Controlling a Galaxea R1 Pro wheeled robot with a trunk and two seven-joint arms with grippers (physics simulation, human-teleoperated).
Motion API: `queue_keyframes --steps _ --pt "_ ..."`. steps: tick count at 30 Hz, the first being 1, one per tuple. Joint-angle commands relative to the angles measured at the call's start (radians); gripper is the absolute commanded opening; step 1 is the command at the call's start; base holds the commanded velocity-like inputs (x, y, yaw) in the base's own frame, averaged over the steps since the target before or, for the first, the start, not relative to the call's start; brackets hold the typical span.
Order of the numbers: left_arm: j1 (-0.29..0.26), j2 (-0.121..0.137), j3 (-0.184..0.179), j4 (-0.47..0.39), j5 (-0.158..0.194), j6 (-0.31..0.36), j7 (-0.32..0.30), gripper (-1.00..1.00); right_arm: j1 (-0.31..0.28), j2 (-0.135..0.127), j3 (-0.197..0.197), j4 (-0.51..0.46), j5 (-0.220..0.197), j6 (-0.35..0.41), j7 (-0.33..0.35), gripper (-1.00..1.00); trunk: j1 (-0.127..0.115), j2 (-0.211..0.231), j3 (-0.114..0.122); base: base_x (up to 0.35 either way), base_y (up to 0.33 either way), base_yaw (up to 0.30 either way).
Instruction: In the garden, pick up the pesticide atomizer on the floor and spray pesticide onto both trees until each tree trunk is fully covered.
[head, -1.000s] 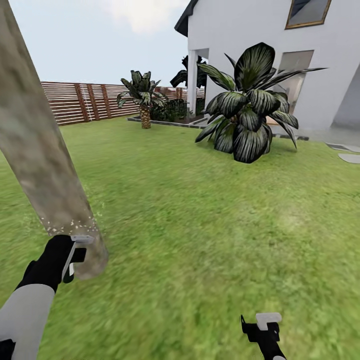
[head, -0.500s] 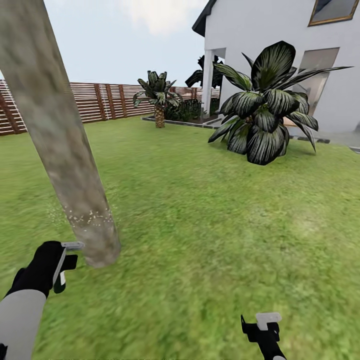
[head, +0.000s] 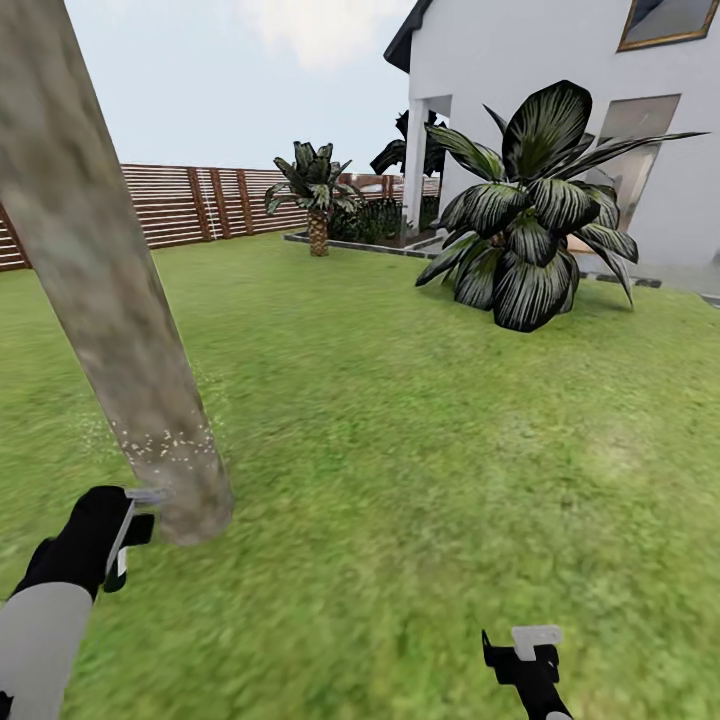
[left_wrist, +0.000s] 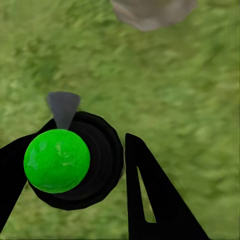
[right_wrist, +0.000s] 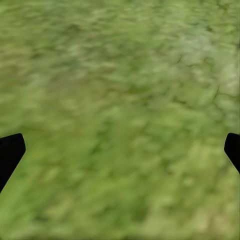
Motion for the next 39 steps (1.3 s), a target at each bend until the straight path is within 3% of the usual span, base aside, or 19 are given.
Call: queue_keyframes --steps 1,4,9,13,16,21,23,25,26,27,29,31,33,34,36,39 --pt "0.005 0.014 0.003 -0.001 0.003 0.003 -0.005 -1.0 -0.001 0.0 -0.008 0.001 0.011 -0.003 -0.003 1.0 0.0 0.0 -0.001 0.003 -0.002 0.0" --pt "0.009 0.019 0.0 0.0 0.005 0.003 -0.006 -1.0 -0.001 0.0 -0.008 0.001 0.011 -0.003 -0.003 1.0 0.0 0.0 -0.001 0.0 0.0 0.0" --pt "0.009 -0.01 0.006 -0.003 0.012 0.004 -0.006 -1.0 -0.001 0.0 -0.008 0.001 0.011 -0.003 -0.003 1.0 0.0 0.0 -0.001 -0.054 0.083 0.0" --pt "0.009 0.016 0.005 -0.002 0.008 -0.003 -0.007 -1.0 -0.001 0.0 -0.008 0.001 0.011 -0.003 -0.003 1.0 0.0 0.0 -0.001 -0.223 0.23 0.0" --pt "0.009 0.048 0.006 0.0 0.008 -0.074 -0.006 -1.0 -0.001 0.0 -0.008 0.001 0.011 -0.003 -0.003 1.0 0.0 0.0 -0.001 -0.202 0.25 0.0" --pt "0.012 0.038 0.004 0.004 0.013 -0.093 -0.012 -1.0 -0.001 0.0 -0.008 0.001 0.011 -0.003 -0.003 1.0 0.0 0.0 -0.001 -0.027 0.256 0.0" --pt "0.048 0.025 0.002 0.023 0.014 -0.106 -0.023 -1.0 -0.001 0.0 -0.008 0.001 0.011 -0.003 -0.003 1.0 0.0 0.0 -0.001 -0.002 0.046 0.0" --pt "0.083 0.022 0.0 0.034 0.015 -0.174 -0.027 -1.0 -0.001 -0.001 -0.008 0.0 0.011 -0.003 -0.002 1.0 0.0 0.0 -0.001 -0.001 0.015 0.0" --pt "0.116 0.022 -0.001 0.039 0.015 -0.266 -0.031 -1.0 -0.001 -0.001 -0.007 0.0 0.012 -0.003 0.0 1.0 0.0 0.0 -0.001 0.0 0.004 0.0" --pt "0.156 0.024 -0.007 0.042 0.013 -0.361 -0.063 -1.0 -0.001 -0.001 -0.003 -0.001 0.014 -0.002 0.002 1.0 0.0 0.0 -0.001 0.0 0.002 0.0" --pt "0.191 0.029 -0.01 0.043 0.008 -0.428 -0.139 -1.0 -0.001 -0.002 0.02 -0.003 0.017 0.0 0.008 1.0 0.0 0.0 -0.001 0.0 0.001 0.0" --pt "0.22 0.042 -0.012 0.047 -0.03 -0.549 -0.316 -1.0 -0.001 -0.007 0.124 -0.015 0.051 0.001 0.058 1.0 0.0 0.0 -0.001 0.0 0.0 0.0" --pt "0.224 0.047 -0.015 0.06 -0.099 -0.626 -0.464 -1.0 -0.001 -0.012 0.169 -0.067 0.07 0.005 0.134 1.0 0.0 0.0 -0.001 0.0 0.0 0.0" --pt "0.225 0.049 -0.018 0.066 -0.161 -0.671 -0.568 -1.0 -0.001 -0.015 0.182 -0.116 0.075 0.019 0.206 1.0 0.0 0.0 -0.001 0.0 0.0 0.0" --pt "0.223 0.049 -0.019 0.071 -0.252 -0.736 -0.706 -1.0 -0.001 -0.018 0.19 -0.2 0.079 0.075 0.343 1.0 0.0 0.0 -0.001 0.0 0.0 0.0" --pt "0.216 0.048 -0.021 0.074 -0.332 -0.776 -0.822 -1.0 -0.001 -0.019 0.193 -0.328 0.106 0.18 0.512 1.0 0.0 0.0 -0.001 0.0 0.0 0.0"
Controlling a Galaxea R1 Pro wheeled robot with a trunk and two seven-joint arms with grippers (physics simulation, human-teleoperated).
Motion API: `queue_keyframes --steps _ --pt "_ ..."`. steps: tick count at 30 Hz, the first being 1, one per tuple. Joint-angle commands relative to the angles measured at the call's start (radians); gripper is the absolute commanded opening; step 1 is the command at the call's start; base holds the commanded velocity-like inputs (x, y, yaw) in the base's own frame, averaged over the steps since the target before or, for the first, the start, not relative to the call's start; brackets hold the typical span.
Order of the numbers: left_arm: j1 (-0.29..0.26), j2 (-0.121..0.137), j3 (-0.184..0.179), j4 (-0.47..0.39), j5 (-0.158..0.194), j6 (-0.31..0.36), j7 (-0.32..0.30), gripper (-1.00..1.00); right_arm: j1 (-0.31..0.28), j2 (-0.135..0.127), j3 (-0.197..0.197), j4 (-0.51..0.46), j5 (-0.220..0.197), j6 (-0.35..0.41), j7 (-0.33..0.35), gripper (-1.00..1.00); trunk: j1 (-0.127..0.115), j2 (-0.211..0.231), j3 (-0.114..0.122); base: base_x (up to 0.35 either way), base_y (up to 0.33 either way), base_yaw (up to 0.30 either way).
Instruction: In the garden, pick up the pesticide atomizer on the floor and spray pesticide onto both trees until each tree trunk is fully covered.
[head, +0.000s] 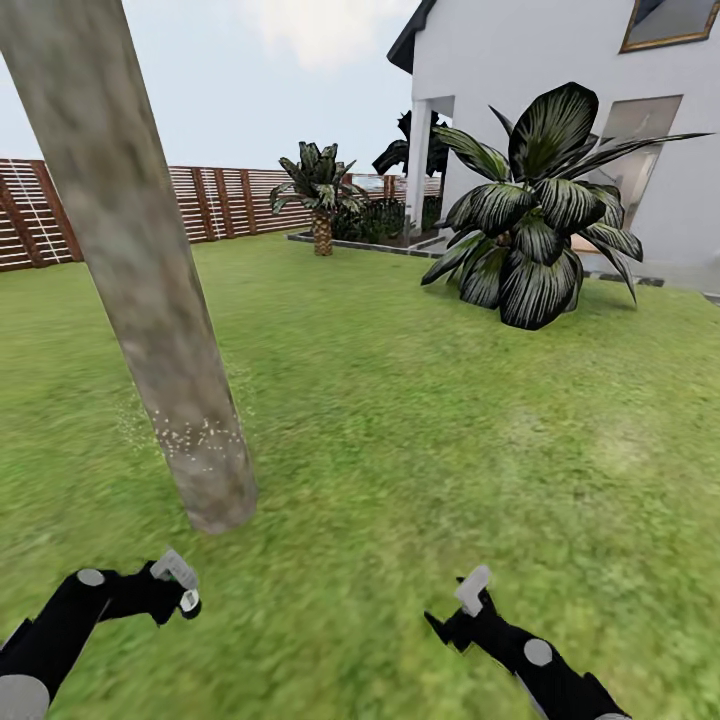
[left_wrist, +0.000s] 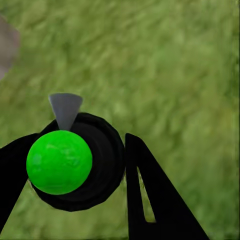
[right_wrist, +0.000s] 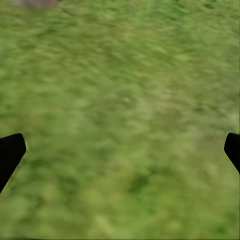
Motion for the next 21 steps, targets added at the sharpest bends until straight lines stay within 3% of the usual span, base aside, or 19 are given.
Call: queue_keyframes --steps 1,3,5,6,8,13,14,18,21 --pt "-0.002 -0.002 -0.006 -0.001 -0.025 0.003 -0.042 -1.0 0.0 0.0 0.001 -0.045 0.044 0.026 0.054 1.0 0.0 0.0 -0.001 0.0 0.0 0.0" --pt "-0.003 -0.007 -0.048 -0.001 -0.053 -0.001 -0.094 -1.0 0.0 0.0 -0.001 -0.096 0.113 0.056 0.149 1.0 0.0 0.0 -0.001 0.0 0.0 0.0" --pt "-0.004 -0.012 -0.092 0.0 -0.063 -0.002 -0.115 -1.0 -0.002 0.001 -0.001 -0.114 0.143 0.066 0.226 1.0 0.0 0.0 -0.001 0.0 0.0 0.0" --pt "-0.005 -0.016 -0.134 0.0 -0.067 -0.002 -0.124 -1.0 -0.005 0.002 -0.002 -0.122 0.155 0.07 0.287 1.0 0.0 0.0 -0.001 0.0 0.0 0.0" --pt "-0.006 -0.02 -0.17 0.0 -0.068 0.0 -0.128 -1.0 -0.011 0.003 -0.001 -0.126 0.161 0.073 0.324 1.0 0.0 0.0 -0.001 0.0 0.0 0.0" --pt "-0.007 -0.037 -0.197 0.0 -0.069 0.0 -0.131 -1.0 -0.02 0.013 0.003 -0.156 0.166 0.073 0.356 1.0 0.0 0.0 -0.001 0.0 0.0 0.0" --pt "-0.006 -0.043 -0.217 0.0 -0.07 0.0 -0.131 -1.0 -0.021 0.015 0.004 -0.17 0.166 0.074 0.365 -1.0 0.0 0.0 -0.001 0.0 0.0 0.0" --pt "-0.007 -0.059 -0.322 0.0 -0.075 0.008 -0.13 -1.0 -0.023 0.017 0.004 -0.222 0.167 0.075 0.44 -1.0 0.0 0.0 -0.001 0.0 0.0 0.0" --pt "-0.009 -0.083 -0.339 -0.001 -0.076 0.008 -0.13 -1.0 -0.025 0.021 0.004 -0.275 0.167 0.077 0.504 -1.0 0.0 0.0 -0.001 0.0 0.0 0.0"
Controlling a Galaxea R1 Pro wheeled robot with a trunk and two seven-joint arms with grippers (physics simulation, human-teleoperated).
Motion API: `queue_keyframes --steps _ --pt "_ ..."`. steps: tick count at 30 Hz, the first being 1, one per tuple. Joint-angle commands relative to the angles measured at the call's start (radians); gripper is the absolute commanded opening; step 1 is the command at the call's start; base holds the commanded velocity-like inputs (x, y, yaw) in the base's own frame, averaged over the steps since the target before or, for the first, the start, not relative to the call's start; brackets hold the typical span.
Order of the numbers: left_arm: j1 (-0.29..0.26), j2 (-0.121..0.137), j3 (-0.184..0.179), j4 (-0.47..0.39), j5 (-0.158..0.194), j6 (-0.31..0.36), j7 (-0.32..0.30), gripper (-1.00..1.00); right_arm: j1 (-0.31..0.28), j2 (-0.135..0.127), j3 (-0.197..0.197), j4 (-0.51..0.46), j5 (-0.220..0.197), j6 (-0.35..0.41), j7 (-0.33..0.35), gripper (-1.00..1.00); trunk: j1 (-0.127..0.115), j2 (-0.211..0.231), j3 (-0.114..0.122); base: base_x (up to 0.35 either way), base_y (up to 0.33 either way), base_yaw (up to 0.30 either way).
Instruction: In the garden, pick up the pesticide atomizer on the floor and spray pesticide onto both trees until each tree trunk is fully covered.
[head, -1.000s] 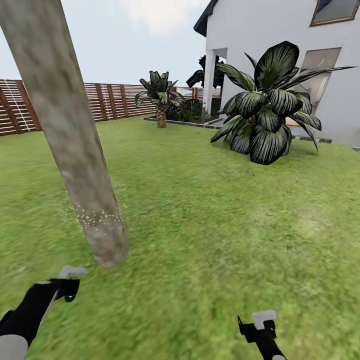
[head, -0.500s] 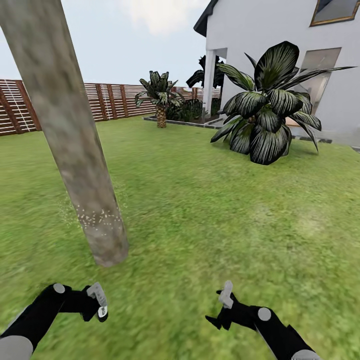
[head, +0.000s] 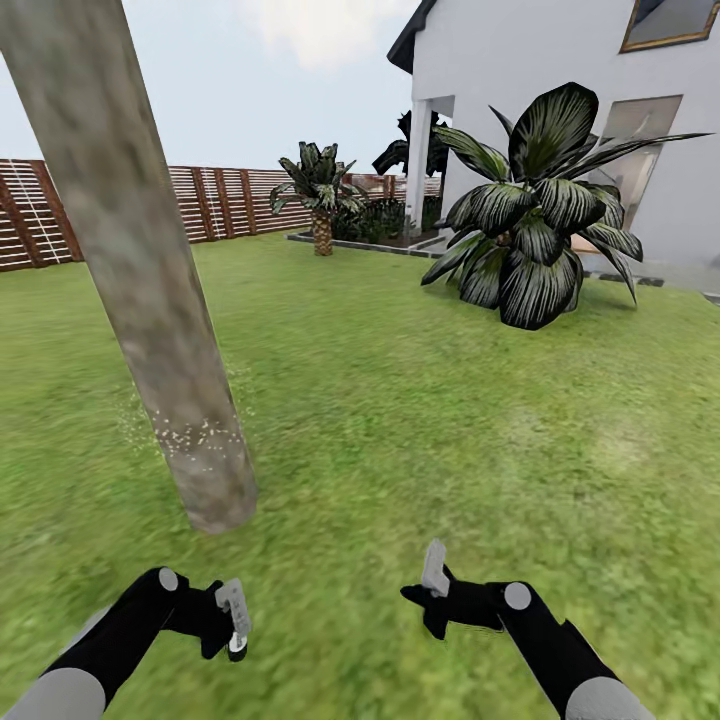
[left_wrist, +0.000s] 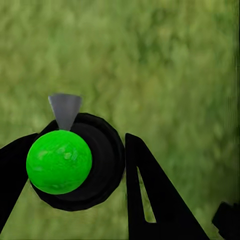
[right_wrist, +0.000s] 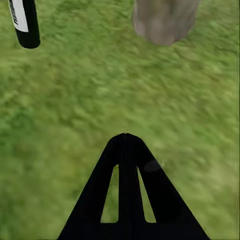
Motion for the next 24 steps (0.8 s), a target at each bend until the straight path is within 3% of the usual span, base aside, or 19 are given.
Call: queue_keyframes --steps 1,5,10,16,22,24 --pt "0.0 -0.01 -0.005 -0.002 -0.001 0.01 -0.003 -1.0 -0.004 0.009 0.002 -0.018 0.009 -0.005 0.017 -1.0 0.0 0.0 -0.001 0.0 0.0 0.0" --pt "0.0 -0.062 -0.008 -0.004 -0.009 0.01 -0.001 -1.0 -0.02 0.042 0.002 -0.06 0.047 0.051 0.055 -1.0 0.0 0.0 -0.001 0.0 0.0 0.0" --pt "-0.001 -0.117 -0.007 -0.006 -0.062 0.01 0.0 -1.0 -0.025 0.08 0.002 -0.075 0.062 0.069 0.077 -1.0 0.0 0.0 -0.001 0.0 0.0 0.0" --pt "-0.001 -0.183 -0.007 -0.013 -0.088 0.01 -0.001 -1.0 -0.025 0.093 0.071 -0.077 0.061 0.07 0.088 -1.0 0.0 0.0 -0.001 0.0 0.0 0.0" --pt "-0.001 -0.219 -0.009 -0.016 -0.098 0.002 -0.004 -1.0 -0.025 0.103 0.078 -0.077 0.061 0.07 0.088 -1.0 0.0 0.0 -0.001 0.0 0.0 0.0" --pt "-0.001 -0.225 -0.029 -0.016 -0.098 -0.001 -0.005 -1.0 -0.025 0.103 0.078 -0.077 0.061 0.07 0.088 -1.0 0.0 0.0 -0.001 0.0 0.0 0.0"
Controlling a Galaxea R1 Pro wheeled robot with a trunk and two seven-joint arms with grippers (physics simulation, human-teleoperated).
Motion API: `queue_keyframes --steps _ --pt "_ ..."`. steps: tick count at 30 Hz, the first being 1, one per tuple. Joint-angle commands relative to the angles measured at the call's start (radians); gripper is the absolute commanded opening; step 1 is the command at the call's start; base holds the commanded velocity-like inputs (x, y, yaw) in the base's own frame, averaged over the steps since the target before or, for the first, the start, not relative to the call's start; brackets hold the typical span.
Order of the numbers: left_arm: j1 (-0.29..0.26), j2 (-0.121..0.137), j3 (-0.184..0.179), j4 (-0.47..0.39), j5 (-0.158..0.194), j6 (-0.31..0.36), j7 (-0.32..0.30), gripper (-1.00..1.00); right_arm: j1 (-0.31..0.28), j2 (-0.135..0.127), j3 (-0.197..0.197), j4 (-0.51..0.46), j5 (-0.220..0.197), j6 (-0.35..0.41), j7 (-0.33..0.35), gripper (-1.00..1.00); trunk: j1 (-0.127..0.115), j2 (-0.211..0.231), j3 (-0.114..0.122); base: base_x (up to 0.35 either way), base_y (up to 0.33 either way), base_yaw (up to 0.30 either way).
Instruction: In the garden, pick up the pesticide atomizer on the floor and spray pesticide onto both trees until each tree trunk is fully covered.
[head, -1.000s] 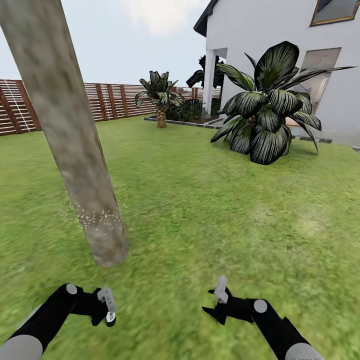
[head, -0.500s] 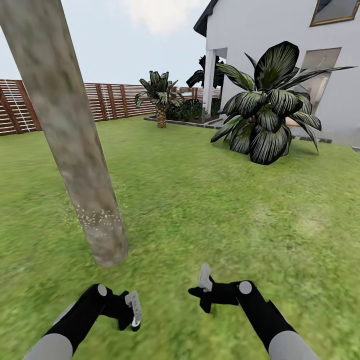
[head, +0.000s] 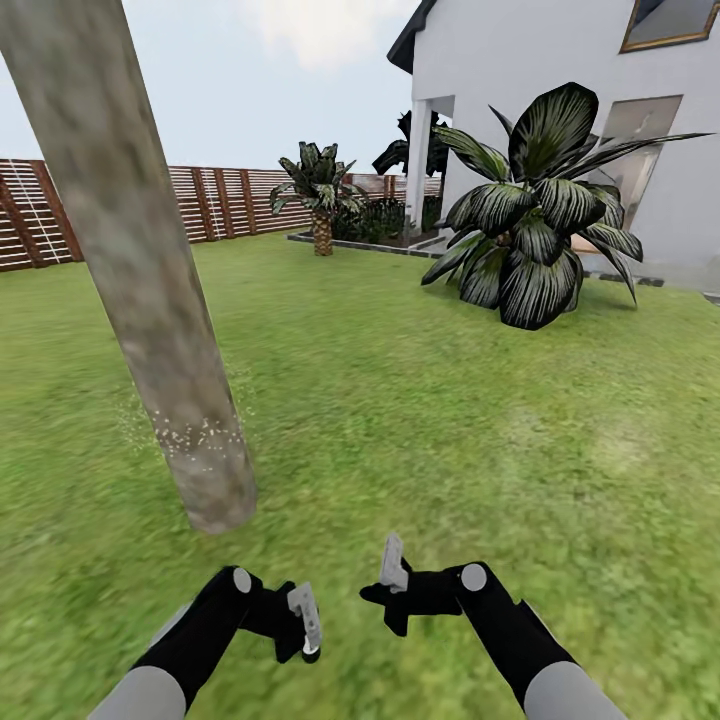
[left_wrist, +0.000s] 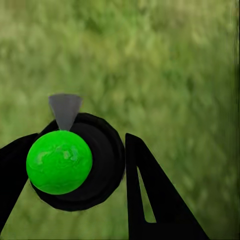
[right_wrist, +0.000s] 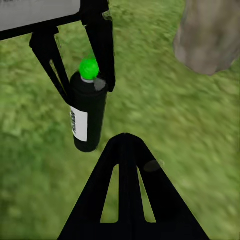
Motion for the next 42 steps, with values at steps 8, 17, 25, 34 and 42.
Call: queue_keyframes --steps 8,17,25,34,42 --pt "-0.013 -0.007 -0.059 -0.002 0.01 0.008 -0.067 -1.0 0.0 0.0 -0.001 0.0 0.011 -0.009 0.001 -1.0 0.0 0.0 -0.001 0.0 0.0 0.0" --pt "-0.025 -0.032 -0.058 -0.002 0.012 0.009 -0.076 -1.0 0.0 0.0 -0.001 0.001 0.011 -0.01 0.001 -1.0 0.0 0.0 -0.001 0.0 0.0 0.0" --pt "-0.029 -0.054 -0.057 -0.003 0.013 0.01 -0.074 -1.0 0.0 0.0 -0.001 0.001 0.011 -0.009 0.001 -1.0 0.0 0.0 -0.001 0.0 0.0 0.0" --pt "-0.031 -0.076 -0.057 -0.003 0.013 0.01 -0.065 -1.0 0.0 0.0 0.0 0.001 0.011 -0.01 0.001 -1.0 0.0 0.0 -0.001 0.0 0.0 0.0" --pt "-0.042 -0.077 -0.057 -0.003 0.066 0.009 -0.062 -1.0 0.0 0.0 0.0 0.001 0.011 -0.01 0.001 -1.0 0.0 0.0 -0.001 0.0 0.0 0.0"
